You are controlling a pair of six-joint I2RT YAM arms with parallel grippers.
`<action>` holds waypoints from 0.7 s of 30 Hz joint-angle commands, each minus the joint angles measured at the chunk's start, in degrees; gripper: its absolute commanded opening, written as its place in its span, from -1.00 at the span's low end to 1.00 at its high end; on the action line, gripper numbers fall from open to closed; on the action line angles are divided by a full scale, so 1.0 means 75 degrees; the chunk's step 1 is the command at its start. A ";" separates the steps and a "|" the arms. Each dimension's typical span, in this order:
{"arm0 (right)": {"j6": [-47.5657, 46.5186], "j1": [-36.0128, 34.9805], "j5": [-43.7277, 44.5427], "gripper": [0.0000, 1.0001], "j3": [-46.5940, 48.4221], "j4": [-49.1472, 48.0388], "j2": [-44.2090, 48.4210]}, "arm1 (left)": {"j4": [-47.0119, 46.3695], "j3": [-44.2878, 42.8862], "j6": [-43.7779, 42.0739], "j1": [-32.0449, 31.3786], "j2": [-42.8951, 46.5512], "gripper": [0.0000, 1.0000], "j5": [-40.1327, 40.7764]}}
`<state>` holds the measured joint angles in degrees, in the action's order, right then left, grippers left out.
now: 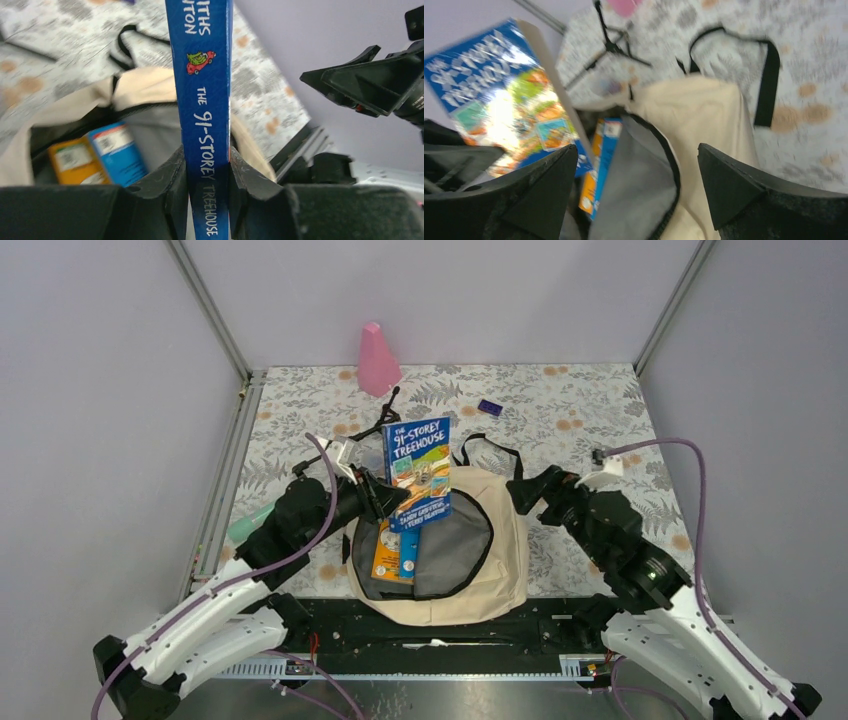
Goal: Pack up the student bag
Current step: Pick up the book from the center of the board, then place the book in the student bag.
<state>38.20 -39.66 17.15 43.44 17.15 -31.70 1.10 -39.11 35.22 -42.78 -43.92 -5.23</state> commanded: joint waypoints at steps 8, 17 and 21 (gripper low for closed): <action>0.0643 -0.0055 -0.2639 0.71 -0.1124 0.0167 -0.1536 | 0.2206 -0.0471 -0.0753 0.0175 0.1244 -1.00 -0.0414; 0.1638 -0.0049 -0.3694 0.62 -0.2037 -0.1271 -0.2463 | 0.2861 -0.0735 -0.0457 0.0439 0.1070 -1.00 -0.0262; 0.1598 -0.0048 -0.3774 0.48 -0.1989 -0.1534 -0.2744 | 0.2791 -0.0713 -0.0233 0.0538 0.1083 -1.00 -0.0354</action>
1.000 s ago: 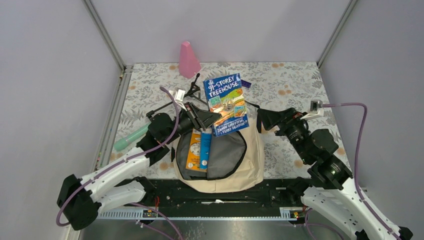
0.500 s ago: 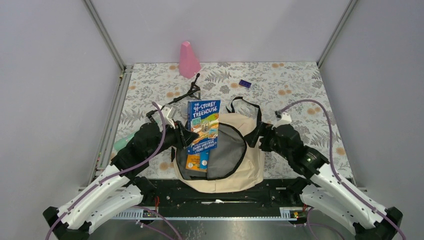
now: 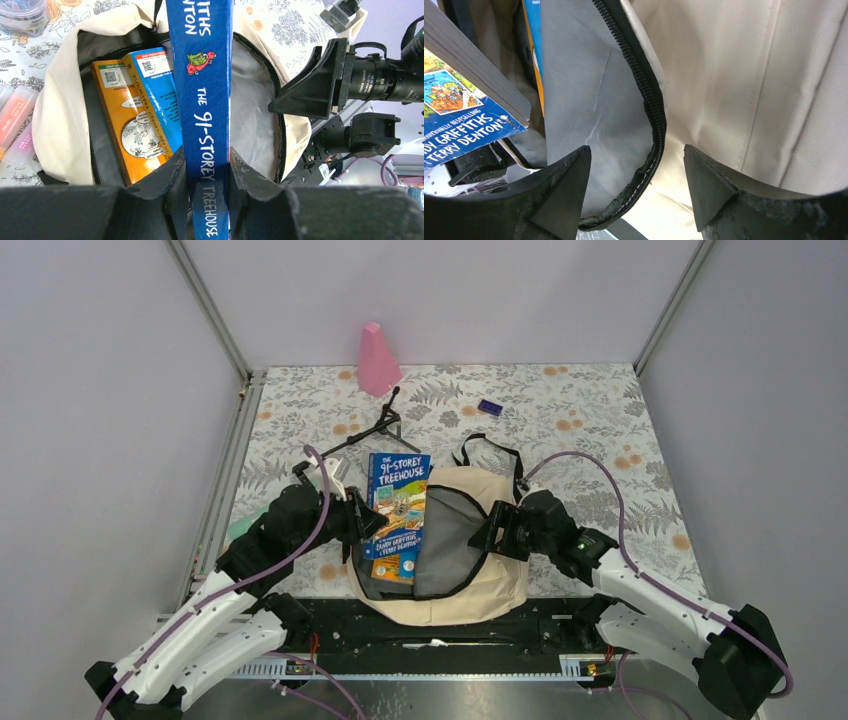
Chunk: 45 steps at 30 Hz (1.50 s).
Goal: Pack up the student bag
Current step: Place the book in the student bag.
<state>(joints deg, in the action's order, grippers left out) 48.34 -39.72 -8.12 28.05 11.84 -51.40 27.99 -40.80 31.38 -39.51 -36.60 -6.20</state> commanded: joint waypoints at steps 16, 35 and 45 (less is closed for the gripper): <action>-0.1273 -0.0044 0.1618 -1.00 0.1796 0.1349 0.0923 | -0.0668 -0.0266 0.0830 0.0442 -0.0077 -1.00 -0.0236; -0.1459 -0.0038 0.1707 -1.00 0.2486 0.1486 0.1374 | -0.1723 0.1392 0.1487 0.1198 -0.0998 -1.00 -0.1355; -0.1605 -0.0040 0.1670 -1.00 0.2813 0.1479 0.1198 | -0.1961 0.1903 0.1288 0.1412 -0.1170 -1.00 -0.1427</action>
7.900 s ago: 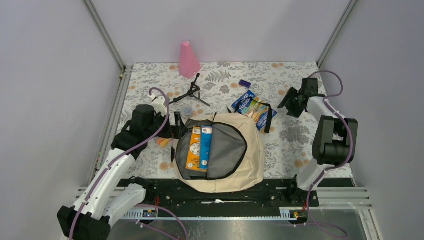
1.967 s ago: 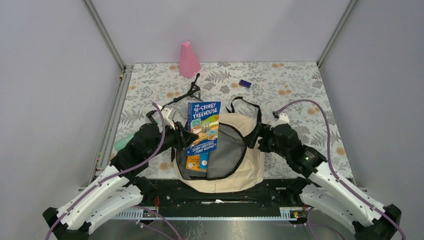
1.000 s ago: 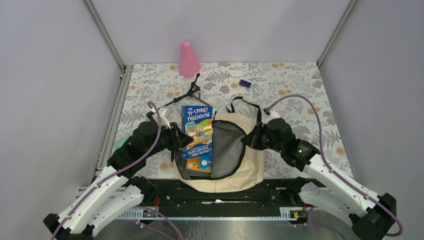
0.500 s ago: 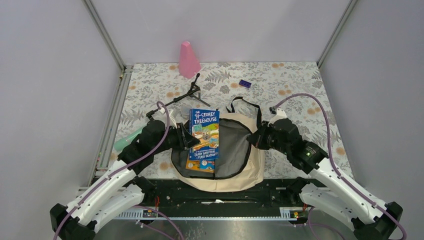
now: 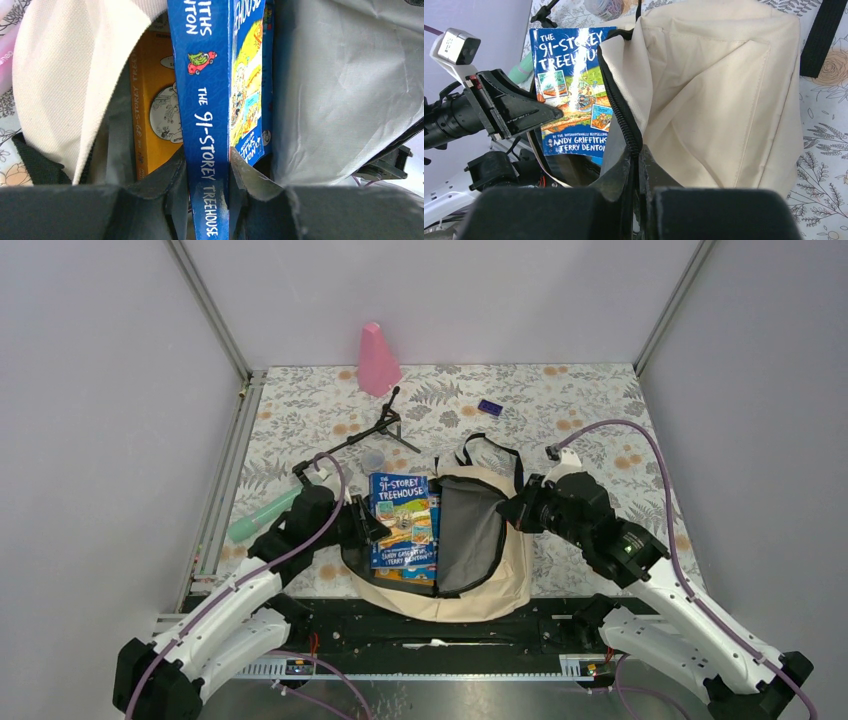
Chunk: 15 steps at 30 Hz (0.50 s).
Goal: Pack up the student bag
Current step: Place the book in the student bag.
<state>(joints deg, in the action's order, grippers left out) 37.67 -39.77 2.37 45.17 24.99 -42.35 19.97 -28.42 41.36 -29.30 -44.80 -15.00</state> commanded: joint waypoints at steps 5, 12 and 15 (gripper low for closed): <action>-0.0124 -0.0033 0.0088 -1.00 0.0517 -0.0506 -0.0123 | -0.1991 0.0585 0.0545 0.0012 -0.0738 -1.00 -0.0882; -0.0057 -0.0034 -0.0036 -1.00 0.0593 -0.0691 -0.0208 | -0.3019 0.0625 0.0956 -0.0451 -0.1302 -1.00 -0.0833; -0.0024 -0.0039 -0.0118 -1.00 0.0650 -0.0781 -0.0290 | -0.3490 0.0519 0.1110 -0.0869 -0.1880 -1.00 -0.0654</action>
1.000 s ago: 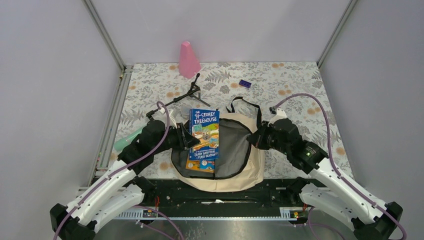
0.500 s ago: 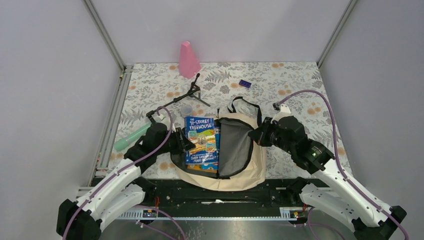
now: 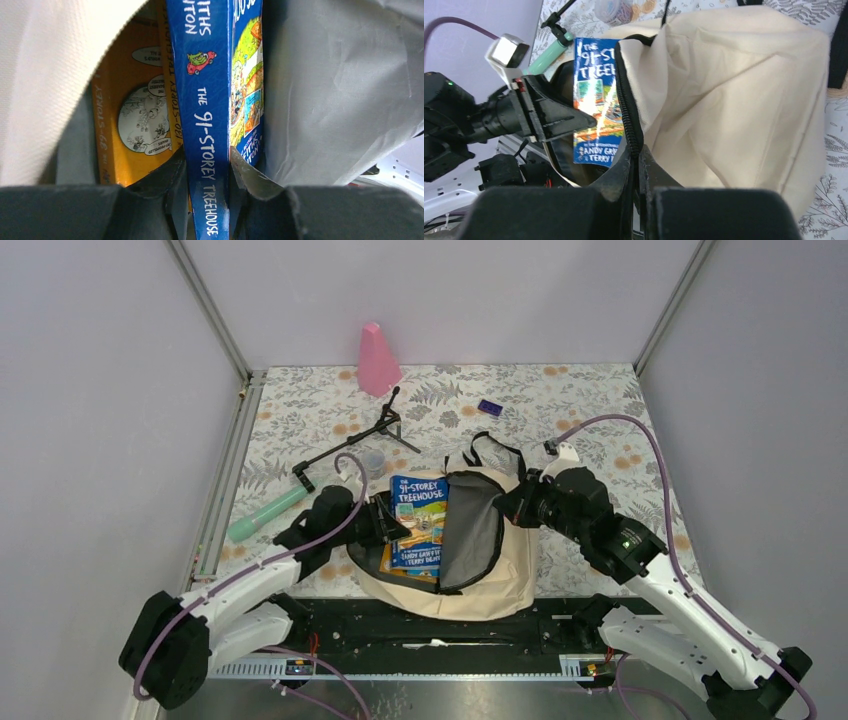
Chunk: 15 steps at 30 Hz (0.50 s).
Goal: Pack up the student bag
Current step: Place the book in the student bag.
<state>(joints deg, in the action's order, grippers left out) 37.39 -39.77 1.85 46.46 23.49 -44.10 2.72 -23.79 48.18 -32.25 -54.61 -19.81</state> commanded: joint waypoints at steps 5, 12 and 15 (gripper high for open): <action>0.0031 -0.0032 -0.0081 -1.00 0.0591 -0.0697 -0.0097 | -0.2098 -0.0299 0.0497 -0.1147 -0.1663 -1.00 -0.0077; -0.0210 -0.0041 0.0596 -1.00 0.0768 -0.0580 -0.0042 | -0.2441 -0.0510 0.0650 -0.1639 -0.2151 -1.00 -0.0090; -0.0446 -0.0034 0.1291 -1.00 0.0754 -0.0441 0.0067 | -0.2212 -0.0403 0.0546 -0.1646 -0.1949 -1.00 -0.0041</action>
<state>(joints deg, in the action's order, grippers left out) 36.75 -39.77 3.64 49.23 21.61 -44.84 -13.37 -26.11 53.34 -44.12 -70.61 -19.18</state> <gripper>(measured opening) 0.030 0.262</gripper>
